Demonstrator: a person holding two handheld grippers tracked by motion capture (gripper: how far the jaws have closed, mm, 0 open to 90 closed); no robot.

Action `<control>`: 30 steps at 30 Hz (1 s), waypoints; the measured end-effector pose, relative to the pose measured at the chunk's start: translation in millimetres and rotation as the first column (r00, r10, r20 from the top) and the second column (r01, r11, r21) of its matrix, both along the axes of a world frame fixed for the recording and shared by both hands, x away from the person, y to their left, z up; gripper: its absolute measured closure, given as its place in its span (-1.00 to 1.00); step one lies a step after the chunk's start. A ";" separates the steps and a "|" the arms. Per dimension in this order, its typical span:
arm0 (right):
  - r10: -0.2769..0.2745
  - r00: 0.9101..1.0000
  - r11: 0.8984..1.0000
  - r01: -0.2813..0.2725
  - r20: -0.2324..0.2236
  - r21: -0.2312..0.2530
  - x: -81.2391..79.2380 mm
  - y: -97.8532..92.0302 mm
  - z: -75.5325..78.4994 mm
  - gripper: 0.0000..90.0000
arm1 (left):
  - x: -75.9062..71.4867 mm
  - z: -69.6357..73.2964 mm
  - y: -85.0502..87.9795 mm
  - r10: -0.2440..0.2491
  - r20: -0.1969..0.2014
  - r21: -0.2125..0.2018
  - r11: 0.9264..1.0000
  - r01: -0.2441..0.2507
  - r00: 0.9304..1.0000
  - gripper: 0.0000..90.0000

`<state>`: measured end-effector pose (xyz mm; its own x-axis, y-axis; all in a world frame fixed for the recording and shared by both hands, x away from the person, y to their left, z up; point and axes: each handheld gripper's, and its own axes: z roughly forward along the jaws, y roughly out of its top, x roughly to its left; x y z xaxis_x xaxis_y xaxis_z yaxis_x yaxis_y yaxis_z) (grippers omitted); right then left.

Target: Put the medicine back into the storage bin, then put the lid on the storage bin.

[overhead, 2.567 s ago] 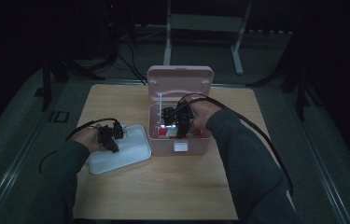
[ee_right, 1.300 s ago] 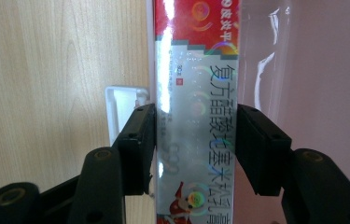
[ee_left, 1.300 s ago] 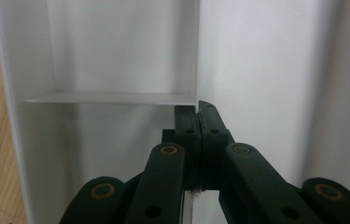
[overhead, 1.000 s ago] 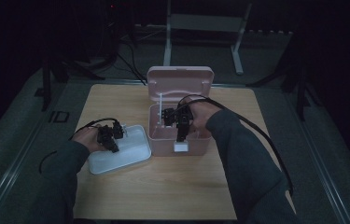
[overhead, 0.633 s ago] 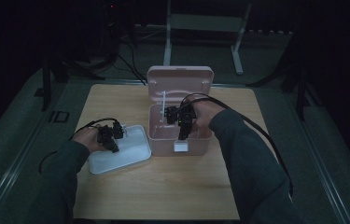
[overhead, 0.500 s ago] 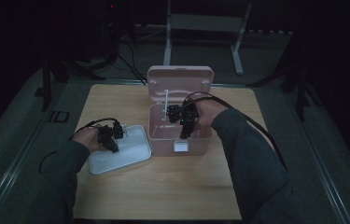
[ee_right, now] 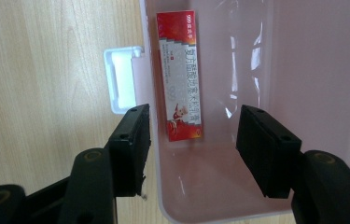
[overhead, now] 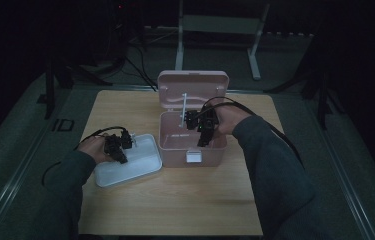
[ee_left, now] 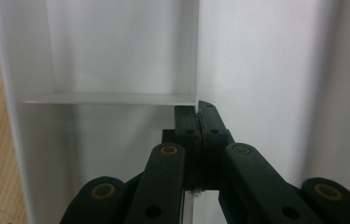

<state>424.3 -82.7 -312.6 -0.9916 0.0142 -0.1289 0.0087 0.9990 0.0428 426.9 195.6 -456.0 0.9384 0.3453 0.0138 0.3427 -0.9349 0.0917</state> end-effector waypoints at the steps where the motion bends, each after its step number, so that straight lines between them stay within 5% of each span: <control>1: -0.004 1.000 1.000 0.004 0.000 -0.004 -0.3 -1.5 0.2 -0.02 | -0.1 0.0 0.1 0.000 -0.001 0.000 1.000 0.000 1.000 0.97; 10: -0.029 1.000 1.000 0.029 0.005 0.009 1.3 -18.0 3.4 -0.02 | -0.2 3.6 0.8 -0.003 -0.003 -0.003 1.000 0.003 1.000 0.98; 30: -0.106 0.994 0.993 0.104 0.030 0.050 -4.1 -73.9 5.3 -0.01 | -2.9 52.3 15.8 0.015 0.078 -0.032 0.999 -0.012 0.997 0.98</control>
<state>420.2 -156.6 -307.3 -0.9795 0.1252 -0.1580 0.1114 0.9894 0.0933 424.0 211.3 -403.7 0.9301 0.3593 0.0756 0.3459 -0.9265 0.1478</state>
